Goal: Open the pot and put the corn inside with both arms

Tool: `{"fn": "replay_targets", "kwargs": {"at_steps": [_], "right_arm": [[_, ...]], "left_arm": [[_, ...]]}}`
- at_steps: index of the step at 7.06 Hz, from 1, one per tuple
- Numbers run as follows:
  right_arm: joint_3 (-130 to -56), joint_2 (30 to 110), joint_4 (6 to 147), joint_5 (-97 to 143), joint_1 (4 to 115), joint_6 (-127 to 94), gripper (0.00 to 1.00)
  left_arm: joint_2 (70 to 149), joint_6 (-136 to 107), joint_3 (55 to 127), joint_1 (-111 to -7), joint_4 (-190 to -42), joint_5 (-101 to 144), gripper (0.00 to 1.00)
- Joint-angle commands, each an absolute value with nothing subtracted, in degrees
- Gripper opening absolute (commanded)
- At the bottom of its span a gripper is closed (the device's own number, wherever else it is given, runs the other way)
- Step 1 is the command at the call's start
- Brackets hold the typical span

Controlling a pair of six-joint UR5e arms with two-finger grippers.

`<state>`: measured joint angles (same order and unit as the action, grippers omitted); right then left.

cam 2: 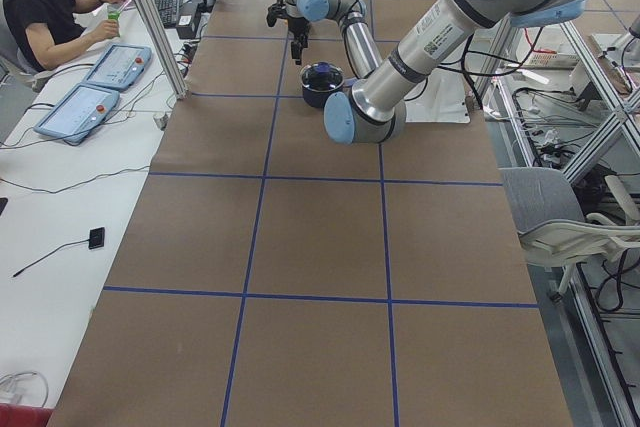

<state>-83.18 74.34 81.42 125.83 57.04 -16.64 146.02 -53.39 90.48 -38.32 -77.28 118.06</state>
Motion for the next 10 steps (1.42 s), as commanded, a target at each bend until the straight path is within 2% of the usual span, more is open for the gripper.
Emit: {"fn": "replay_targets", "kwargs": {"at_steps": [1, 3, 4, 10], "right_arm": [[-83.58, 75.84, 80.6, 125.77, 56.69, -16.52, 0.74], [-83.5, 75.94, 79.63, 125.6, 56.52, -16.35, 0.35], [-83.32, 75.85, 79.63, 125.6, 56.43, -16.35, 0.26], [-83.76, 70.93, 80.42, 126.47, 56.16, -16.44, 0.23]], "left_arm": [[145.9, -53.44, 90.44, -38.32, -77.34, 118.04, 1.0], [145.81, -53.35, 90.44, -38.23, -77.34, 118.04, 1.0], [145.72, -53.35, 90.44, -38.23, -77.34, 118.04, 1.0], [145.81, -53.7, 88.69, -33.4, -79.69, 114.17, 0.99]]}}
